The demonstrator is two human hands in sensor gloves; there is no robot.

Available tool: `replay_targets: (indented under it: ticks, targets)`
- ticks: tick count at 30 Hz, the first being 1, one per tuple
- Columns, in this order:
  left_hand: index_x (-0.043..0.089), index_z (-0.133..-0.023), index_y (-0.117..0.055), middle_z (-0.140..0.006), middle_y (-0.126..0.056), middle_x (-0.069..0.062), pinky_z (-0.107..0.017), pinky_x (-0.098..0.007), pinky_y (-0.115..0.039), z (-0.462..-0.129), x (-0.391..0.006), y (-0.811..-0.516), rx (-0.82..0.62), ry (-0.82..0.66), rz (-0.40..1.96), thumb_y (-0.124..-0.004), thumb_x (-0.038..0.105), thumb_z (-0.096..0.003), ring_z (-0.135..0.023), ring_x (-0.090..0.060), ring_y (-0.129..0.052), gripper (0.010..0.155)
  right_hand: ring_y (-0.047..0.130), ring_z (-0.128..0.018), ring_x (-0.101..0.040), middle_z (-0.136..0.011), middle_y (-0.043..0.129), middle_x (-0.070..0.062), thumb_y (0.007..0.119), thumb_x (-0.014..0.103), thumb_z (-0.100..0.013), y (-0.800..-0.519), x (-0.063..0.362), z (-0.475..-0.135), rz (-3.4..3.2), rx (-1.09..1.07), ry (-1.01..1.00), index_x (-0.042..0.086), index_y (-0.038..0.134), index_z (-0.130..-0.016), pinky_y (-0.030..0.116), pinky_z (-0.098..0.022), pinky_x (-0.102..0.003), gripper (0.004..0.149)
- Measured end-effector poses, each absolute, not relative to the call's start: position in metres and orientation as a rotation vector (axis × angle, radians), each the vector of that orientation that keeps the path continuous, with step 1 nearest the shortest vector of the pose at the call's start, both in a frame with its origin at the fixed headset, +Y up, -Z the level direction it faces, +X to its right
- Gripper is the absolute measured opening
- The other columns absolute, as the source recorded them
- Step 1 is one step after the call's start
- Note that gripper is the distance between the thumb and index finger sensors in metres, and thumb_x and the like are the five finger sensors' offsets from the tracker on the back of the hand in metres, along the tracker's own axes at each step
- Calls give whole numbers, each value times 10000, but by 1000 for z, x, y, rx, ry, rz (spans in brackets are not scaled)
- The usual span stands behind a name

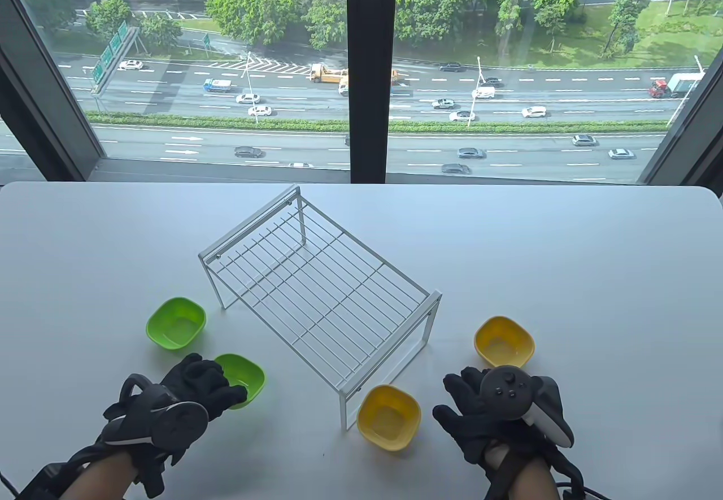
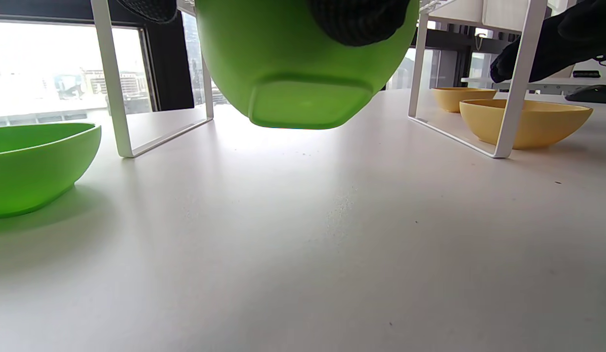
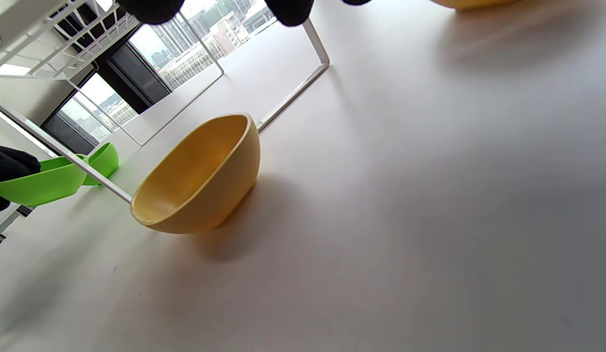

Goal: Flip small dish upside down onto kitchen shelf

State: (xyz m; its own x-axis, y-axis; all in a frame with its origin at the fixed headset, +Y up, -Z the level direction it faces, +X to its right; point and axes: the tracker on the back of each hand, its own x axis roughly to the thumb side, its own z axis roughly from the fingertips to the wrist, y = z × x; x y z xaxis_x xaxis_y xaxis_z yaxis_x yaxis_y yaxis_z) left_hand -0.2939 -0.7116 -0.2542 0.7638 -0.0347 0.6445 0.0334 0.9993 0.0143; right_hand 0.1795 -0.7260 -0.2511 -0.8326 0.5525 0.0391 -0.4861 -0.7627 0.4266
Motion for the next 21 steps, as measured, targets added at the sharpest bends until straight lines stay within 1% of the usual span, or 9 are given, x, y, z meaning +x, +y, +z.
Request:
replay_targets:
  ticks: [5, 9, 15, 21]
  targets:
    - [379, -1016, -527, -920, -716, 7, -773, -648, -578, -251, -296, -703, 51, -710, 17, -654, 268, -460, -953, -319, -626, 581, 130, -1018, -492, -1166, 253, -195, 641, 620, -508, -725, 180, -251, 2509, 219, 537, 177, 409, -1103, 203, -685, -717, 777]
    - [329, -1038, -454, -922, -679, -1, -767, -650, -585, -249, -295, -701, 65, -713, 28, -617, 275, -463, -937, -323, -623, 600, 130, -1017, -492, -1165, 255, -194, 641, 620, -508, -725, 181, -251, 2506, 220, 533, 176, 410, -1102, 203, -683, -718, 776]
    - [297, -1047, -390, -926, -634, -16, -744, -681, -599, -247, -295, -696, 75, -716, 56, -581, 273, -464, -921, -328, -614, 614, 129, -1017, -492, -1165, 256, -196, 642, 619, -507, -724, 183, -251, 2500, 218, 512, 173, 412, -1102, 203, -684, -717, 778]
    - [287, -1046, -342, -919, -615, -12, -742, -664, -597, -246, -296, -694, 76, -723, 99, -576, 343, -468, -897, -314, -617, 626, 128, -1015, -494, -1164, 257, -198, 642, 620, -506, -724, 186, -250, 2495, 208, 499, 172, 413, -1101, 202, -685, -716, 779]
